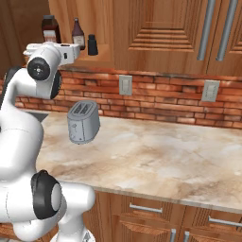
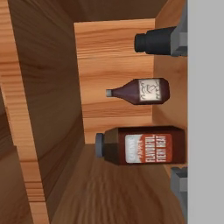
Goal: Collect the paprika, ketchup, and shaker from the cabinet and place them next to the stove.
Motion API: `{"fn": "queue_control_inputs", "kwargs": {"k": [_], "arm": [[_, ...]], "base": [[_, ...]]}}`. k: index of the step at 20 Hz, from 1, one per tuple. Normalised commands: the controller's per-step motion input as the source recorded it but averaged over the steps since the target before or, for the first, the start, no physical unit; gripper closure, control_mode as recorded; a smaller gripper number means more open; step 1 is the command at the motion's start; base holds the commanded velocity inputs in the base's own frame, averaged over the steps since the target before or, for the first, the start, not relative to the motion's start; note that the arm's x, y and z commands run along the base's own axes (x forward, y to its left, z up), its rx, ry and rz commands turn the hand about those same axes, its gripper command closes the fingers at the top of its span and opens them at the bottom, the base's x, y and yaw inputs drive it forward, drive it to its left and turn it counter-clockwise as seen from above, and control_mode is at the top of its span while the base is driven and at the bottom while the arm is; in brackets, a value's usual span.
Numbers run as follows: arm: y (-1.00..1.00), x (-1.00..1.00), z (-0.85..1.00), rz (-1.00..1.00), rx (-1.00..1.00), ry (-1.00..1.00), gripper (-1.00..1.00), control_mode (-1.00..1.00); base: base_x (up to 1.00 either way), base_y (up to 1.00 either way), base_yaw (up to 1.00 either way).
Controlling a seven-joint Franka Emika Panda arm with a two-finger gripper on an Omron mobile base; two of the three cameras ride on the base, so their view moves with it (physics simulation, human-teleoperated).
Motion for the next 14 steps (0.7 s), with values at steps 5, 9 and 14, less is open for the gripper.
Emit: {"fn": "queue_control_inputs", "kwargs": {"k": [5,9,14], "arm": [[0.00,0.00,0.00,0.00,0.00,0.00,-1.00,-1.00],[0.03,0.10,0.00,0.00,0.00,0.00,-1.00,-1.00],[0.05,0.19,0.00,0.00,0.00,0.00,-1.00,-1.00]], "base": [[0.00,0.00,0.00],[0.00,0.00,0.00],[0.00,0.00,0.00]]}}
